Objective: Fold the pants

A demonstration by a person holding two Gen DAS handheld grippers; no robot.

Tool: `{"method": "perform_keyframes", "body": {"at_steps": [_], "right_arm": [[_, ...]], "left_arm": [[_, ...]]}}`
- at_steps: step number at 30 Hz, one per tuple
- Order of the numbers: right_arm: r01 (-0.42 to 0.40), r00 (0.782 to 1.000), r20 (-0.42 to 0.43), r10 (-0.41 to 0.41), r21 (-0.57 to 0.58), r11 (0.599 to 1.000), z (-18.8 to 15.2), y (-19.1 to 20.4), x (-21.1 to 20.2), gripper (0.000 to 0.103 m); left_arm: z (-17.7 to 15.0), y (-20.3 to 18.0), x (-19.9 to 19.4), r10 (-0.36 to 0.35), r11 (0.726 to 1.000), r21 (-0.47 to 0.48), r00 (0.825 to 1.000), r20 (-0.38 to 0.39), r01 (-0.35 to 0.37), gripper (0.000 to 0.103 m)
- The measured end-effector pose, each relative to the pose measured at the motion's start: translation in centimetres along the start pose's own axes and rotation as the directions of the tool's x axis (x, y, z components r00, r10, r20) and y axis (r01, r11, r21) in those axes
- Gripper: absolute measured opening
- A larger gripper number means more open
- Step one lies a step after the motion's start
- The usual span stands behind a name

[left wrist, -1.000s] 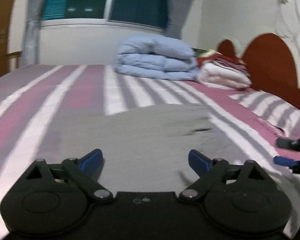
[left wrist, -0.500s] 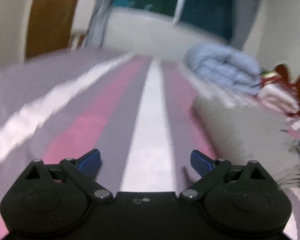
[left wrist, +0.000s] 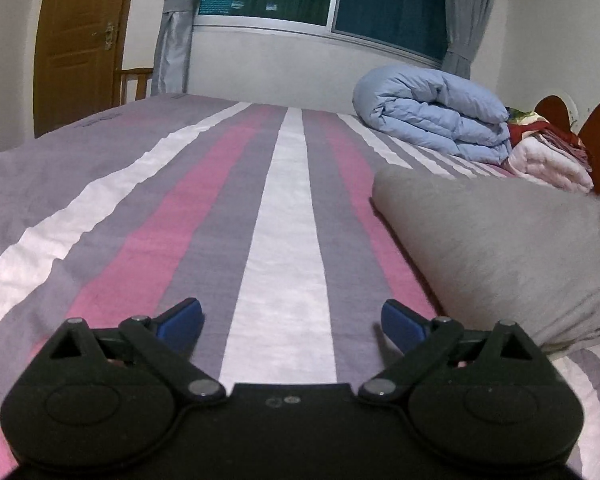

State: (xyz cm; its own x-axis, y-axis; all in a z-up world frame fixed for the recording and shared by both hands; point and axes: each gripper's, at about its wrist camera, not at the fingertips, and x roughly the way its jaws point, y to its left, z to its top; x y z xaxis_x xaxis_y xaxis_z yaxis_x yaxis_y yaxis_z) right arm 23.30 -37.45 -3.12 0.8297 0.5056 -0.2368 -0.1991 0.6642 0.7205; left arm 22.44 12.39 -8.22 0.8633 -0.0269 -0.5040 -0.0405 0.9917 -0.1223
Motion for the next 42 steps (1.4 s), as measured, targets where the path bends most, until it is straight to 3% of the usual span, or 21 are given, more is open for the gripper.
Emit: {"method": "perform_keyframes", "body": {"at_steps": [3,6,7,9,10,17,19,20,21,22,23,25,27,28,30,31,32,36,40,42], "right_arm": [[0.089,0.994,-0.077,-0.081,0.103,0.991,-1.1,-3.9,0.9,0.017],[0.068,0.996,-0.06,-0.06,0.147,0.987,-1.3,-4.8,0.3,0.019],[0.059,0.997,-0.051,-0.053,0.126,0.99,-1.0,-4.3,0.0,0.024],[0.076,0.997,-0.027,-0.074,0.091,0.993,-0.8,-3.2,-0.9,0.07],[0.062,0.998,-0.012,-0.061,0.082,0.995,-1.0,-3.0,-1.4,0.075],[0.116,0.981,-0.171,-0.089,0.157,0.981,-2.1,-4.6,2.5,0.075],[0.126,0.98,-0.175,-0.098,0.154,0.98,-2.0,-5.1,4.0,0.075],[0.119,0.979,-0.181,-0.09,0.159,0.98,-1.8,-5.2,4.8,0.07],[0.123,0.977,-0.193,-0.092,0.155,0.98,-1.7,-5.1,5.4,0.044],[0.139,0.972,-0.206,-0.108,0.143,0.98,-1.6,-5.1,5.7,0.042],[0.104,0.981,-0.182,-0.073,0.166,0.981,-1.3,-4.8,5.1,0.039],[-0.005,0.996,-0.09,0.025,0.215,0.977,-0.9,-3.7,3.0,0.039],[-0.034,0.999,-0.02,0.04,0.246,0.969,-0.9,-3.2,1.3,0.039],[-0.007,1.0,0.004,0.006,0.246,0.969,-1.2,-3.7,0.9,0.039],[0.171,0.984,-0.084,-0.154,0.268,0.948,-2.2,-6.7,2.6,0.038],[0.177,0.981,-0.135,-0.136,0.362,0.915,-2.9,-9.2,3.5,0.038],[0.145,0.988,-0.111,-0.11,0.386,0.911,-2.8,-9.8,3.2,0.038],[0.174,0.982,-0.122,-0.147,0.262,0.949,-2.5,-7.9,3.4,0.041],[0.144,0.986,-0.121,-0.113,0.295,0.945,-2.7,-9.0,3.5,0.044],[0.148,0.986,-0.12,-0.119,0.266,0.952,-2.2,-9.0,2.9,0.05]], "left_arm": [[-0.1,0.2,0.2,0.007,1.0,-0.015,1.0,-0.009,-0.007,0.09],[0.0,0.4,0.1,0.009,1.0,-0.021,1.0,-0.008,-0.009,0.09],[-0.1,0.4,0.1,0.009,1.0,-0.023,1.0,-0.008,-0.009,0.09],[-0.1,0.5,0.1,0.007,1.0,-0.027,1.0,-0.009,-0.008,0.09],[-0.1,0.6,0.1,0.006,1.0,-0.029,1.0,-0.008,-0.006,0.091],[0.0,1.0,-0.2,-0.003,0.999,-0.043,1.0,-0.001,0.003,0.091],[-0.1,1.1,-0.2,-0.001,0.999,-0.051,1.0,-0.002,0.001,0.091],[0.0,1.1,-0.3,0.001,0.999,-0.054,1.0,-0.003,-0.001,0.091],[0.0,1.2,-0.3,0.003,0.998,-0.059,1.0,-0.004,-0.003,0.091],[0.0,1.4,-0.3,0.004,0.998,-0.067,1.0,-0.003,-0.004,0.091],[0.0,1.4,-0.3,0.004,0.997,-0.073,1.0,-0.002,-0.004,0.091],[0.0,1.5,-0.3,0.002,0.996,-0.084,1.0,-0.001,-0.002,0.091],[0.0,1.5,-0.1,0.002,0.996,-0.084,1.0,-0.005,-0.003,0.091],[0.0,1.5,-0.1,0.003,0.996,-0.084,1.0,-0.007,-0.004,0.091],[0.0,1.5,0.0,0.003,0.997,-0.083,1.0,-0.009,-0.004,0.092],[0.0,1.5,-0.1,0.003,0.996,-0.084,1.0,-0.009,-0.003,0.092],[0.0,1.5,-0.1,0.003,0.996,-0.085,1.0,-0.008,-0.003,0.092],[0.0,1.7,-0.2,0.008,0.995,-0.096,1.0,-0.006,-0.009,0.092],[0.1,1.6,-0.1,0.011,0.996,-0.093,1.0,-0.01,-0.012,0.093],[0.0,1.5,-0.1,0.011,0.995,-0.095,1.0,-0.014,-0.012,0.093]]}}
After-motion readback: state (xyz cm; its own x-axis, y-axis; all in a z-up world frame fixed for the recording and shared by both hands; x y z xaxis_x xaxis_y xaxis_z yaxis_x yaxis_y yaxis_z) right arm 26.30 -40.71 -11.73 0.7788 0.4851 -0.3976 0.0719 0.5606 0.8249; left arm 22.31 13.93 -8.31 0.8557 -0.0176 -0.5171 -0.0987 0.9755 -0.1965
